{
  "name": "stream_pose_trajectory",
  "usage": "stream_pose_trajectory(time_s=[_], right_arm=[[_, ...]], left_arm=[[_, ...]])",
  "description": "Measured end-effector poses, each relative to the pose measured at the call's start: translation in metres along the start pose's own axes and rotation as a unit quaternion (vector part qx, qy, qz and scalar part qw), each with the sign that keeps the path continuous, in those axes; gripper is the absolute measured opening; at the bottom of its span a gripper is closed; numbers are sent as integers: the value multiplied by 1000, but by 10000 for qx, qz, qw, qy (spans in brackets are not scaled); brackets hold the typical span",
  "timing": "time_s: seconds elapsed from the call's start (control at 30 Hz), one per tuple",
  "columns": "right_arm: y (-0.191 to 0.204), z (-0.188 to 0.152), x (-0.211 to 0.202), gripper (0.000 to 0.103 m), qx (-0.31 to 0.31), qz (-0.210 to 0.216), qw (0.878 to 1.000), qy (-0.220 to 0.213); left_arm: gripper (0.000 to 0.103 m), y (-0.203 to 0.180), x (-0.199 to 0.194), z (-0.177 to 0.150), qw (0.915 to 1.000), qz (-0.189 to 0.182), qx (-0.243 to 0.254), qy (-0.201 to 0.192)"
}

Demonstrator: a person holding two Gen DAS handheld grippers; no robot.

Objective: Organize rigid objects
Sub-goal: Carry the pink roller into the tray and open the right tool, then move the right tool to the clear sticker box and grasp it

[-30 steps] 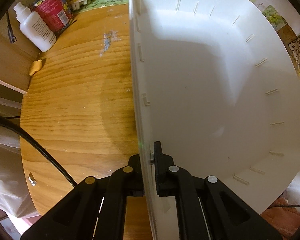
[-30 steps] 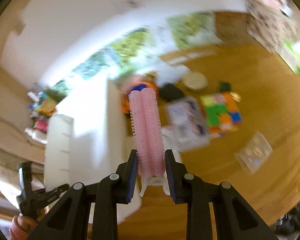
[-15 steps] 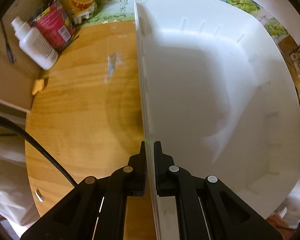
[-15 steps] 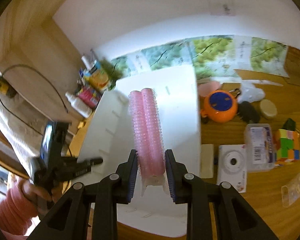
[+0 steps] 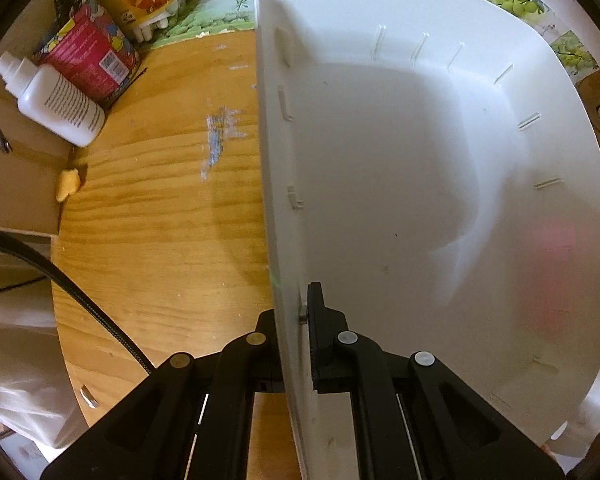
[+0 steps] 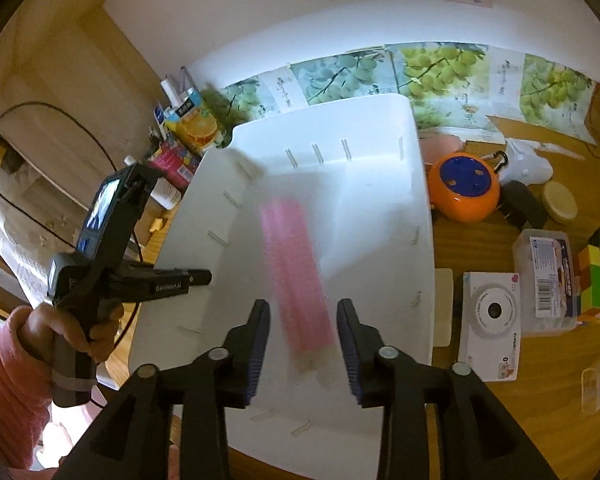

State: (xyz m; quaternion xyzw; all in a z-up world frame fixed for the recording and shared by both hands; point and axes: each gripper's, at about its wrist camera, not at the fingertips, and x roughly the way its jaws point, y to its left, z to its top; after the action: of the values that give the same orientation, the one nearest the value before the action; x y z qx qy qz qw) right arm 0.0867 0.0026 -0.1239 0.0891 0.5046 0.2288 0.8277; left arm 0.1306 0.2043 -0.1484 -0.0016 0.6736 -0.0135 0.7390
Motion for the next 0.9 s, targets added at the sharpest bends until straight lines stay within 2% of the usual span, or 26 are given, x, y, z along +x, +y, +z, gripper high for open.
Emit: stream_pose_trajectory(time_s=[0.2, 0.37, 0.6, 0.8, 0.9], right_arm=[[-1, -2, -17, 63, -212, -227, 9986, -422], [-6, -8, -32, 70, -514, -520, 9945, -746], [-44, -20, -63, 81, -576, -896, 9872, -1187], [-83, -33, -77, 81, -558, -1289, 9841, -1087], [-108, -36, -82, 81, -371, -1573, 9830, -876]], left_arm=[[6, -3, -3, -11, 10000, 22, -30, 27], [6, -9, -2, -14, 9999, 117, -52, -29], [6, -14, -2, -26, 9997, 162, -136, -107], [7, -15, 3, -28, 9993, 302, -114, -163], [7, -18, 3, -31, 9993, 312, -114, -155]])
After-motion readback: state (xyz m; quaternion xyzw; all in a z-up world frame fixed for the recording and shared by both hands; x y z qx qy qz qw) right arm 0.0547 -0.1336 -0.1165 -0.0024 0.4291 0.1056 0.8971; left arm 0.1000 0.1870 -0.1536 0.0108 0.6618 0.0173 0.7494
